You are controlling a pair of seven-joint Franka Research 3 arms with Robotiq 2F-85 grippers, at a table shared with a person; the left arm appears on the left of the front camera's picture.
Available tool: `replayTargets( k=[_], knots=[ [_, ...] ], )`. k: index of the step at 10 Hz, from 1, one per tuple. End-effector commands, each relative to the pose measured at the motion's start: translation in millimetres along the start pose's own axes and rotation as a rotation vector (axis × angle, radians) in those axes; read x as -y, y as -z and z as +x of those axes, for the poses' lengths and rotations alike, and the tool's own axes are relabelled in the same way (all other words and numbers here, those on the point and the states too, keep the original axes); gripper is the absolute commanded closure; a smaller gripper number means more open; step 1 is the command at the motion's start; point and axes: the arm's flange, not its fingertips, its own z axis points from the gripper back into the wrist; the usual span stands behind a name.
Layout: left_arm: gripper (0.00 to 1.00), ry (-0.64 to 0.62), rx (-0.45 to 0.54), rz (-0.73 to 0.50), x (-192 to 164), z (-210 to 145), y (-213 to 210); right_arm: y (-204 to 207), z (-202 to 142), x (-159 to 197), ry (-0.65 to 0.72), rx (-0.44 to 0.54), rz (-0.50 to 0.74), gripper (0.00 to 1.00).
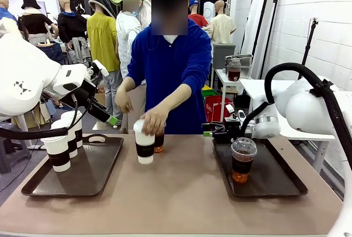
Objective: Distribute the coffee onto the tray.
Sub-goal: Pick up another iced Americano from the middle of the table and place it on the right Handle tray.
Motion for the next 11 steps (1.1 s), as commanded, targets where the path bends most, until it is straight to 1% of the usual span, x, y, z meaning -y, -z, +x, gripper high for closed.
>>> replayTargets(
  k=[1, 5, 6, 11],
  knots=[
    [0.0, -0.003, 0.002, -0.002, -0.9, -0.8, -0.1, -6.5, 0.4, -11.4, -0.024, -0.025, 0.038, 0.0],
    [0.0, -0.003, 0.002, -0.002, -0.9, -0.8, -0.1, -11.6, 0.4, -11.6, -0.009, -0.049, 0.071, 0.0],
    [0.0, -0.003, 0.002, -0.002, -0.9, -0.8, -0.1, -10.8, -3.7, -5.9, -0.007, -0.033, 0.045, 0.0],
    [0.0, -0.003, 0.002, -0.002, -0.9, -0.8, -0.1, -10.8, -3.7, -5.9, -0.007, -0.033, 0.045, 0.0]
  ],
)
